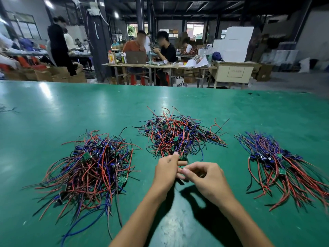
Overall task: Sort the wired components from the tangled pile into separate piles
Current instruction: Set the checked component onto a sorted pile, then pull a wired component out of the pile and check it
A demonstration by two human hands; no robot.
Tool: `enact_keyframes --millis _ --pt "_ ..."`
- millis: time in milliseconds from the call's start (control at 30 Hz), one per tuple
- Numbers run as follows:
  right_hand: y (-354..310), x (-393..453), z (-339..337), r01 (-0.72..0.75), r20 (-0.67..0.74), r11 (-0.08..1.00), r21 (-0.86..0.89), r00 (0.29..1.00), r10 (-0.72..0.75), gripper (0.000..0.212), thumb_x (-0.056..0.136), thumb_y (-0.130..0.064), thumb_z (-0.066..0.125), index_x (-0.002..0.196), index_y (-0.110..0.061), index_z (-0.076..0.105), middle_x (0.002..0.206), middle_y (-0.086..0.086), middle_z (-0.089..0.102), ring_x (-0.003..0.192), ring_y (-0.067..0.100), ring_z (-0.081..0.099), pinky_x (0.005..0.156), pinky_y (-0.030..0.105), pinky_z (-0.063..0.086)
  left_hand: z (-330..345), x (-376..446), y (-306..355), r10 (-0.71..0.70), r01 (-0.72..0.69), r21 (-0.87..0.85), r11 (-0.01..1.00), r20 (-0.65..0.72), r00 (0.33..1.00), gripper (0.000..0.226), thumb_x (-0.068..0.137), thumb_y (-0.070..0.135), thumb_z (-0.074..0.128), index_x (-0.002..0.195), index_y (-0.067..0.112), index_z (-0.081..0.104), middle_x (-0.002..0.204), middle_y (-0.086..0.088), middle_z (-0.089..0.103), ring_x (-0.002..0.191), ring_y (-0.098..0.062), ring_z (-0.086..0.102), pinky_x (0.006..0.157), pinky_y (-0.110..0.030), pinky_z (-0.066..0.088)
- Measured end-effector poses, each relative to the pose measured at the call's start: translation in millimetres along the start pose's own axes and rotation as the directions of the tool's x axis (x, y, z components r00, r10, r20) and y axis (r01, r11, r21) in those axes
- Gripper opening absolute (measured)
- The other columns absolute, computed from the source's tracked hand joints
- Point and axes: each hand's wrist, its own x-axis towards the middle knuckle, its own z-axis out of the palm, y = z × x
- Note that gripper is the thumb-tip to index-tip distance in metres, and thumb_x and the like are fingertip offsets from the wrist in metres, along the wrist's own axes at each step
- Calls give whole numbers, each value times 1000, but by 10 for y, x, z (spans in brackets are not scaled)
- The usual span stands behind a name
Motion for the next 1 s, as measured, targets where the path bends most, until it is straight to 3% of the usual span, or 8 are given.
enact_keyframes --millis 133,233,333,433,633,800,900,1000 --pt "-24 -34 8 138 177 990 -14 975 -133 12 81 -31 84 75 -40 79 80 -16 77 82 8 73 81 27 55 -159 26 -23 -79 102 -184 978 126 989 21 100 11 55 112 -3 66 99 -12 78 66 -21 66 73 -42 60" --pt "-26 -17 -54 194 134 977 91 970 -205 17 84 -45 76 69 -38 77 66 -11 72 63 0 61 65 17 45 -203 10 -11 -82 118 -203 972 177 981 20 98 11 57 112 8 72 100 -4 79 65 -11 60 66 -24 54" --pt "63 93 -89 -7 -101 969 248 994 33 44 97 -46 61 65 -19 73 57 4 66 48 3 50 59 24 37 -244 1 -11 -123 165 -203 965 202 972 19 96 16 60 103 13 78 94 1 78 64 -7 61 64 -16 53" --pt "152 161 -99 -272 -60 936 224 955 292 40 103 -40 53 79 -20 77 71 4 74 38 -1 43 45 19 33 -269 -43 -28 -162 250 -288 924 297 941 21 96 12 59 100 10 80 89 -2 75 63 -8 64 64 -19 56" --pt "195 150 -112 -233 -66 790 567 943 325 20 97 -33 67 92 -18 80 83 -7 77 54 4 55 46 18 43 -255 -131 -53 -150 220 -134 966 402 903 22 96 11 62 111 7 77 86 1 71 60 -8 56 63 -17 52" --pt "167 132 -181 -93 -87 875 476 985 152 26 85 -43 74 81 -18 80 74 0 75 53 4 48 48 14 40 -241 -208 -25 -121 178 -72 981 489 864 27 100 23 60 117 6 71 86 0 69 62 -8 55 62 -20 50" --pt "198 132 -199 -23 -87 929 369 994 59 39 77 -54 74 82 -16 79 61 -5 63 55 7 42 51 21 37 -253 -253 -47 -34 114 -119 986 531 847 33 98 9 60 128 -3 61 94 -6 72 68 -12 64 70 -23 55" --pt "274 161 -196 -3 -143 959 285 989 46 27 85 -46 75 81 -20 80 61 -6 57 60 11 41 58 28 34 -258 -256 -63 -17 101 -132 986 524 852 35 96 2 61 131 -1 58 106 -15 75 85 -23 74 76 -28 59"
